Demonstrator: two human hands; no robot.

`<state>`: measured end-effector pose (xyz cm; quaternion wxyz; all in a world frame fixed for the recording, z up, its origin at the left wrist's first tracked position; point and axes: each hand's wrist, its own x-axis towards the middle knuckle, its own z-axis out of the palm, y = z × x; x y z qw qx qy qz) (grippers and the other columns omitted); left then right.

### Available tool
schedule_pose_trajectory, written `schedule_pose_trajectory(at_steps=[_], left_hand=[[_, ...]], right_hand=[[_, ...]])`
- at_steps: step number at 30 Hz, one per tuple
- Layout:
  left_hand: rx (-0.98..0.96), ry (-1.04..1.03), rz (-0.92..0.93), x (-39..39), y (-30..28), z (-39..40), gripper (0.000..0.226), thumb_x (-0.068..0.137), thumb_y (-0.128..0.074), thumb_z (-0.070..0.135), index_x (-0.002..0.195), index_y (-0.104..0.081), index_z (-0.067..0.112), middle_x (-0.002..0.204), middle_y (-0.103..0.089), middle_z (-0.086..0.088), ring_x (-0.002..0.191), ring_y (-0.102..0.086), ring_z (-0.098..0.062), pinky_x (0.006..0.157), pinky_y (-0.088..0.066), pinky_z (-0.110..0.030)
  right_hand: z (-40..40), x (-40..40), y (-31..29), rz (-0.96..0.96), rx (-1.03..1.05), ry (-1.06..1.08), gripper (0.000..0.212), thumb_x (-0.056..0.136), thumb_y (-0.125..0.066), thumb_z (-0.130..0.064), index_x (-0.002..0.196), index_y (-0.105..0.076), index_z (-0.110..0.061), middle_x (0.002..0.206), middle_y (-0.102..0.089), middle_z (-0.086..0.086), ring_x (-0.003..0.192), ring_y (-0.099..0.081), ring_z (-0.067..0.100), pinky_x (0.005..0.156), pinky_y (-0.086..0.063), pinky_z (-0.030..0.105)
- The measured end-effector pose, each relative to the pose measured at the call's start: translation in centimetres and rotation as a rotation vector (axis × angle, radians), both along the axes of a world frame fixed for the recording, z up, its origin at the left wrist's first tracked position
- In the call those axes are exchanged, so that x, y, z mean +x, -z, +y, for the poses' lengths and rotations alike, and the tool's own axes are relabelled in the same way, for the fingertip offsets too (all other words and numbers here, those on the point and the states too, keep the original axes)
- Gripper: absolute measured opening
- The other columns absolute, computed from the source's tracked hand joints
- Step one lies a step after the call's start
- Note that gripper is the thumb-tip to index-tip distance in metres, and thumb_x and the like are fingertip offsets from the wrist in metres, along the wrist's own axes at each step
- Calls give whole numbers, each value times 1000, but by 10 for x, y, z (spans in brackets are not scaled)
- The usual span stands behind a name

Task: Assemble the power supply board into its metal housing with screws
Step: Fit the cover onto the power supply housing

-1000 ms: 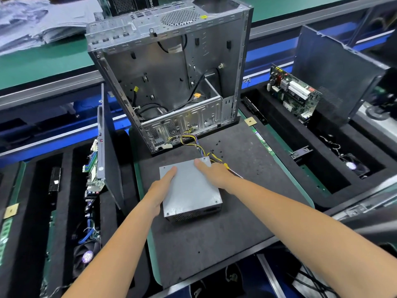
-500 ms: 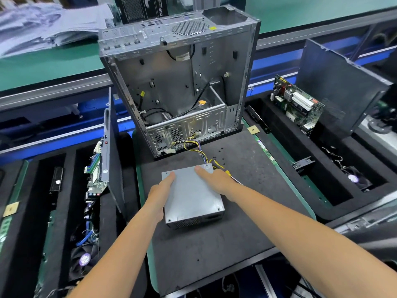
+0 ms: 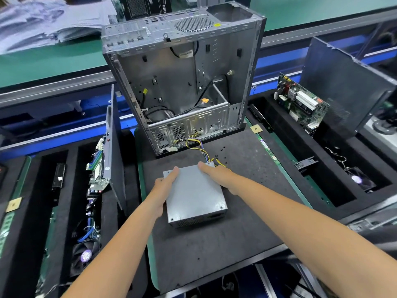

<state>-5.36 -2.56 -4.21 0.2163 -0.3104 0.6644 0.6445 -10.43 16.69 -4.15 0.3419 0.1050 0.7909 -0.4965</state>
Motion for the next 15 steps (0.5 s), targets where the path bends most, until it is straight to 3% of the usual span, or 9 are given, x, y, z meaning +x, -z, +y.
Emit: schedule_pose_trajectory(at_steps=[7,9,11,15], left_hand=[[-53,-124,11,1,4,9,64,79,-68,58,117,-57,8,109,-68,-7,90,-70,-27,79,-58,-41],[-58,-165,12,-1,6,10,65,77,-70,57,115,-56,6,108,-68,-7,89,-70,-28,79,-58,-42],[-100,-189,13,0,9,9,65,76,-70,58,113,-56,6,107,-67,-7,89,-69,-28,82,-57,-43],[-151,-161,20,0,12,5,61,71,-69,64,100,-62,12,101,-69,-4,86,-69,-26,82,-57,-40]], right_hand=[[-4,3,0,73,34,9,65,87,-44,-69,125,-56,-17,95,-52,-13,80,-47,3,68,-35,22],[-4,3,1,58,17,30,66,86,-47,-69,122,-58,-15,97,-55,-13,84,-51,5,67,-38,22],[-5,5,2,43,-7,48,70,83,-49,-71,123,-59,-14,113,-62,-2,97,-58,13,71,-43,24],[-7,6,5,51,-4,81,74,82,-48,-72,126,-59,-13,128,-57,6,110,-57,22,84,-46,30]])
